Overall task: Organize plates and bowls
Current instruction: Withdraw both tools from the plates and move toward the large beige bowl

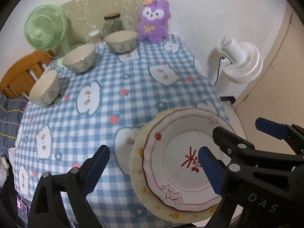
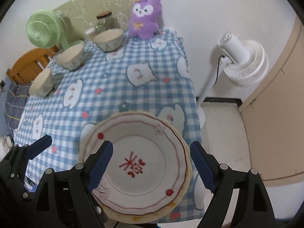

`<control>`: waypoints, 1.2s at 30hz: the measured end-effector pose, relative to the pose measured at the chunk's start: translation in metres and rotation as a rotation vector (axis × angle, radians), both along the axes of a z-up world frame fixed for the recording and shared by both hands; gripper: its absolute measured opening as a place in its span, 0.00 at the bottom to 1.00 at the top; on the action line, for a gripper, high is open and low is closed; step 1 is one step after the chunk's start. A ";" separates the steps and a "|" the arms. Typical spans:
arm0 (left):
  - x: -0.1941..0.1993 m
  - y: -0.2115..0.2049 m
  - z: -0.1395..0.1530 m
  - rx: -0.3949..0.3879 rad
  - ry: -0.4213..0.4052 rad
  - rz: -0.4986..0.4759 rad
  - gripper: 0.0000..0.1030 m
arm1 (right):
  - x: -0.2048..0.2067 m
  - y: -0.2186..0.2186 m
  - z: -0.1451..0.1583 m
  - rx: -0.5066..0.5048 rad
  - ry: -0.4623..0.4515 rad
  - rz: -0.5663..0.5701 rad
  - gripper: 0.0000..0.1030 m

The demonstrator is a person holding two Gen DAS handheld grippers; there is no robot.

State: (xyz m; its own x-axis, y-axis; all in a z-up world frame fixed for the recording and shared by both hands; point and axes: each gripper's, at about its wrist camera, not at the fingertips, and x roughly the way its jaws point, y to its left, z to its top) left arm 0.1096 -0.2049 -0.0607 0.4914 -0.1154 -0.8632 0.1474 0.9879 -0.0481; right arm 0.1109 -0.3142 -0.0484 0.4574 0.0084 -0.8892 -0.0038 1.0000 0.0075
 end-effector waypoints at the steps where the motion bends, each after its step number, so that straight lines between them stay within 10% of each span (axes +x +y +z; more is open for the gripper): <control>1: 0.000 0.003 0.003 -0.008 -0.010 0.002 0.97 | -0.001 0.003 0.005 0.002 -0.008 0.002 0.84; 36: 0.028 0.167 0.081 -0.024 -0.127 -0.004 0.93 | 0.020 0.174 0.088 0.005 -0.177 -0.083 0.85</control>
